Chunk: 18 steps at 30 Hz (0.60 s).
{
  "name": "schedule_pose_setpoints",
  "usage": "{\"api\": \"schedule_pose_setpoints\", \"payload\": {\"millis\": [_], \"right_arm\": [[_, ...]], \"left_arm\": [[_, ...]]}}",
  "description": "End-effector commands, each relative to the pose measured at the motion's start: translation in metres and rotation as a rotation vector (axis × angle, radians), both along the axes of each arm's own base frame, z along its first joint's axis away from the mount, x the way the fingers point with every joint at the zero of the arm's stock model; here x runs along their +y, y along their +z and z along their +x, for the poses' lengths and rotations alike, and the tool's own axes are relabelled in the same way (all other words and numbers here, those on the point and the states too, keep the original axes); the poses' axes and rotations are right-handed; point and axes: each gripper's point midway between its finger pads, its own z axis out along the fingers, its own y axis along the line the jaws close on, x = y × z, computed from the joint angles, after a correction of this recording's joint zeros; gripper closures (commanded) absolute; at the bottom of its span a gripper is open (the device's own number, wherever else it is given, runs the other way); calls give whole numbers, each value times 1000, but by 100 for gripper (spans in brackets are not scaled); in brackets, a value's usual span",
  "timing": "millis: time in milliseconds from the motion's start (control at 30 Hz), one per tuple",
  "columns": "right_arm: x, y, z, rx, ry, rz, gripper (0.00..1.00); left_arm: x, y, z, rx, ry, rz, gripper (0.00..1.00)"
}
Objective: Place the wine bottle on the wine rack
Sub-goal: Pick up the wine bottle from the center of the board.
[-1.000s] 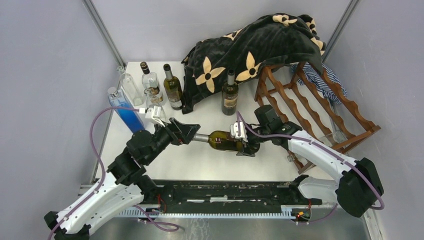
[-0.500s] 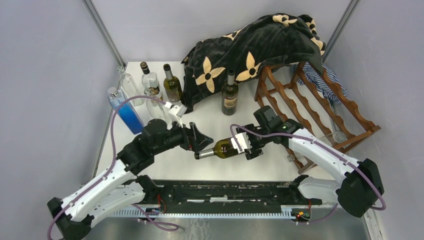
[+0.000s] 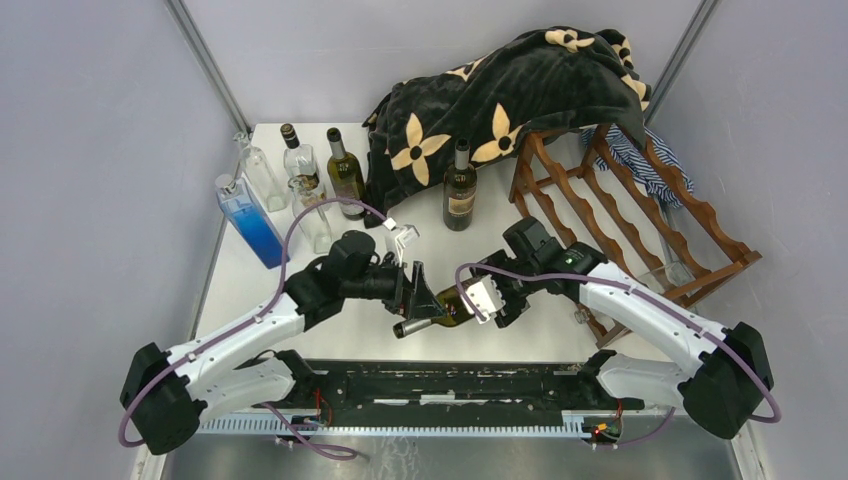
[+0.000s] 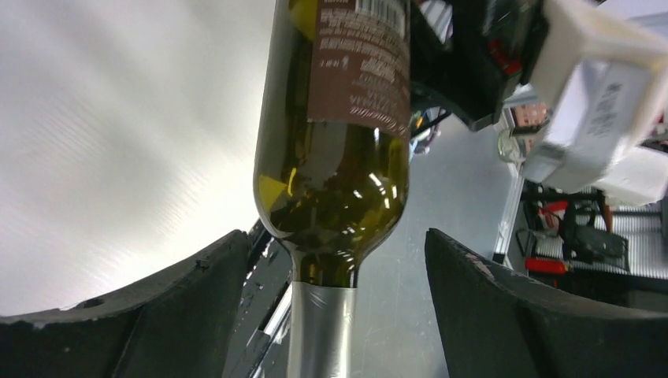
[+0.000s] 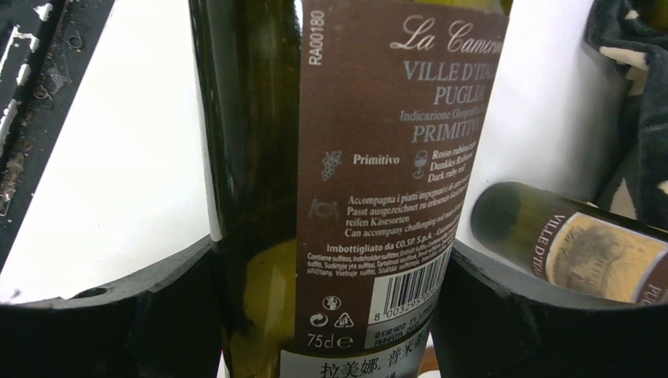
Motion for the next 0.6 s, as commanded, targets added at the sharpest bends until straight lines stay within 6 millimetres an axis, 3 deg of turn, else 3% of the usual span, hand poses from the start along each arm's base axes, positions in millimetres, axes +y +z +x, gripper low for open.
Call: {"api": "schedule_pose_setpoints", "payload": {"millis": [0,367,567], "right_arm": [[19,51,17,-138,26,119,100],[16,50,17,-143,21,109,100],[17,52,17,-141,18,111,100]], "left_arm": [[-5,-6,-15,-4,-138,-20,18],[-3,-19,-28,29,-212,-6,40],[-5,-19,-31,41,-240,-23,41]]}}
